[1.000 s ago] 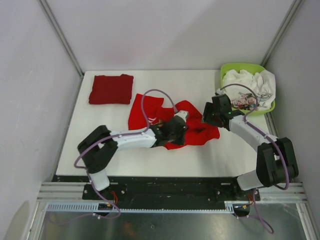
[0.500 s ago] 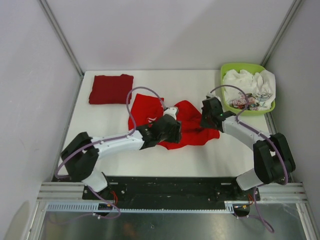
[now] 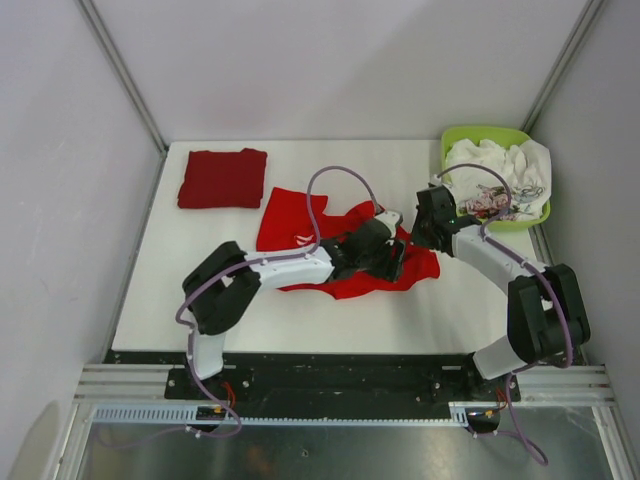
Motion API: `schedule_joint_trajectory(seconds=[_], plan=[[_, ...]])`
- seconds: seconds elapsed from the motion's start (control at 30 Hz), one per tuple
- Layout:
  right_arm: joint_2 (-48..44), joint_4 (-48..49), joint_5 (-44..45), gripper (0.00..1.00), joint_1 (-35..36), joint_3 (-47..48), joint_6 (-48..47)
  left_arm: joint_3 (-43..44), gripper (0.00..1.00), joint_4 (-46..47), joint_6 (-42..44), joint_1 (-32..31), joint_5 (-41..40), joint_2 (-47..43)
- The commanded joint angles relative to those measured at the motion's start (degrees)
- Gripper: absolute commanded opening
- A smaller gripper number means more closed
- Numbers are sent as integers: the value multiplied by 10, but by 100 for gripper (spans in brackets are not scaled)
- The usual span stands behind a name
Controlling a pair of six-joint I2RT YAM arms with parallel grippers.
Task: Fold and stack the t-shirts
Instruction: Flatten out the tshirt
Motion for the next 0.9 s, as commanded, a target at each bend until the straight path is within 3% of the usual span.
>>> schedule_joint_trajectory(seconds=[0.0, 0.1, 0.17, 0.3, 0.33, 0.63, 0.87], plan=[[9, 3, 2, 0, -12, 31, 10, 25, 70, 20, 18, -7, 38, 26], [16, 3, -3, 0, -16, 36, 12, 22, 64, 22, 10, -8, 41, 37], [19, 2, -2, 0, -18, 40, 12, 8, 49, 23, 0, -10, 36, 30], [25, 2, 2, 0, -23, 48, 12, -46, 9, 13, -26, -10, -33, -22], [27, 1, 4, 0, -24, 52, 12, -60, 5, -1, -34, -9, -59, -42], [56, -23, 77, 0, -64, 121, 10, -194, 0, -215, -119, 35, -348, -268], [91, -35, 111, 0, -110, 168, 5, -232, 0, -313, -140, 133, -438, -381]])
